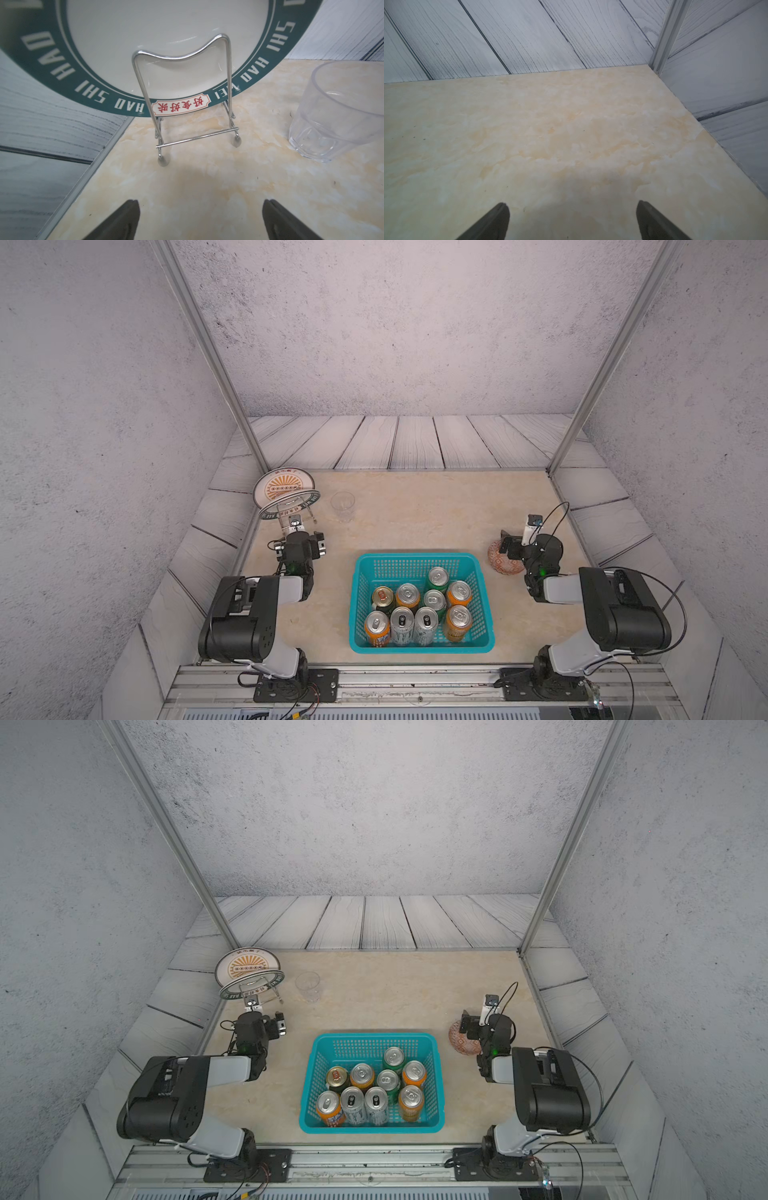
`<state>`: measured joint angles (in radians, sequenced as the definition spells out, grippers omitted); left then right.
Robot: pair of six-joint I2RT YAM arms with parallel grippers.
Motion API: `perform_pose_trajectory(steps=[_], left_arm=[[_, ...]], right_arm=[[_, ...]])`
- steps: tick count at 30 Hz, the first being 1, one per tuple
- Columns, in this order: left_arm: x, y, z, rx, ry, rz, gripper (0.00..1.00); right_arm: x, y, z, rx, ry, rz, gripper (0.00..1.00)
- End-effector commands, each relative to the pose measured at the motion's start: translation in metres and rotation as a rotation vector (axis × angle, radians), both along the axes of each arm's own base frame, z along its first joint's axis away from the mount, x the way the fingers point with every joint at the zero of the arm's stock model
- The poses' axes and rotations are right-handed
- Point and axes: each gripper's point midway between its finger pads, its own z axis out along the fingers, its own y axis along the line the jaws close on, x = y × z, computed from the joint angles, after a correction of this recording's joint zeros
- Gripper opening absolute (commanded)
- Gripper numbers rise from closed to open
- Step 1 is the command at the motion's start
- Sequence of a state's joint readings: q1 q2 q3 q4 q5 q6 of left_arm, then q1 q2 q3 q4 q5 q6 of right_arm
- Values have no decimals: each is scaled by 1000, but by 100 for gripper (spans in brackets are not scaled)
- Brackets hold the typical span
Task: Take out the drinks from the basket
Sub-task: Move the basket to the center of the board.
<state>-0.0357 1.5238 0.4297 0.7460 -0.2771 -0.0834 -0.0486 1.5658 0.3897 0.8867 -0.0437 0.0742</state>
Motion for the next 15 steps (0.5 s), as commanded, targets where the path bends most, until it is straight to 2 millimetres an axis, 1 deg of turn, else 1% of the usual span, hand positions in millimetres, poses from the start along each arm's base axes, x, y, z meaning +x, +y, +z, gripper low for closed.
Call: perform_pose_trajectory(steps=[1, 11, 14, 15], left_arm=[[3, 3, 7, 3, -27, 13, 99], [3, 3, 8, 1, -31, 12, 99], [-3, 5, 16, -5, -51, 25, 99], [-5, 2, 24, 3, -90, 6, 99]], right_arm=[[4, 1, 5, 0, -19, 6, 100], [3, 0, 7, 4, -27, 0, 100], [-5, -11, 13, 15, -73, -72, 99], [-9, -13, 18, 14, -97, -86, 99]])
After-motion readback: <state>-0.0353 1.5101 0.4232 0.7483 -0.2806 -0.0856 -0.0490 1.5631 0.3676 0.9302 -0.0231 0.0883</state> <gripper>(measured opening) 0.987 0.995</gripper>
